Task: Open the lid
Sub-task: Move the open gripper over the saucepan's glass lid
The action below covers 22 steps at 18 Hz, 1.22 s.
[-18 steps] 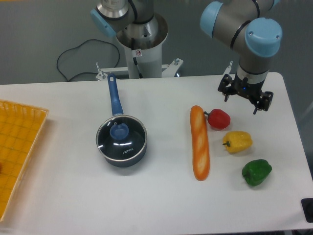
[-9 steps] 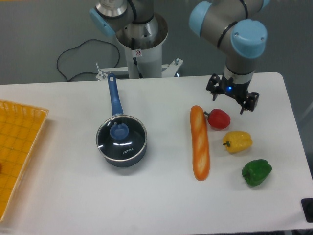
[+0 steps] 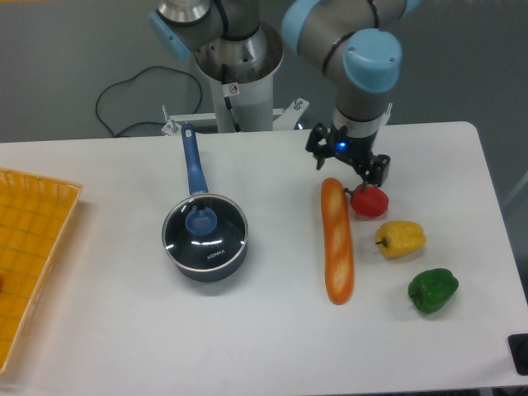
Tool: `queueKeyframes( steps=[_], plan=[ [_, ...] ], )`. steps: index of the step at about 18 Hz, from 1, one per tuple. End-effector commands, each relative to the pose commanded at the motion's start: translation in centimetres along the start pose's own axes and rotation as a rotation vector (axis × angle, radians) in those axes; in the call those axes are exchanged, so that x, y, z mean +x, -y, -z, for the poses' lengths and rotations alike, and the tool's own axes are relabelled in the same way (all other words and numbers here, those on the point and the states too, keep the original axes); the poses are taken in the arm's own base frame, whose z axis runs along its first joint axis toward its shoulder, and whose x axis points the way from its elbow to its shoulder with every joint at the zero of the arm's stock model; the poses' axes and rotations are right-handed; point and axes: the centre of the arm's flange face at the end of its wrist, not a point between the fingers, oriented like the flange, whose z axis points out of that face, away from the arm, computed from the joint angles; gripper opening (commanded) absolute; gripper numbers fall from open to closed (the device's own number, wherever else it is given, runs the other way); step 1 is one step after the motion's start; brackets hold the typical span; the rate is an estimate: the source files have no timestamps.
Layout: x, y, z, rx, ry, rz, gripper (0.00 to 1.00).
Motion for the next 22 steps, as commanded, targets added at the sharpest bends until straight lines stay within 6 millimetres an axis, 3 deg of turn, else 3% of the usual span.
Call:
queueKeyframes(
  steps=[6,12,16,22],
  plan=[
    [3.9,2.2,-1.8,-0.032,-0.033,0.058,1.0],
    [10.8,7.5,-2.2,-0.043,-0.028,0.109,1.0],
    [13.2,7.7,-3.3,-0.073,-0.027,0.119,1.0],
    [14.8,8.2,-3.7,-0.003,0.027,0.138,1.0]
  ],
)
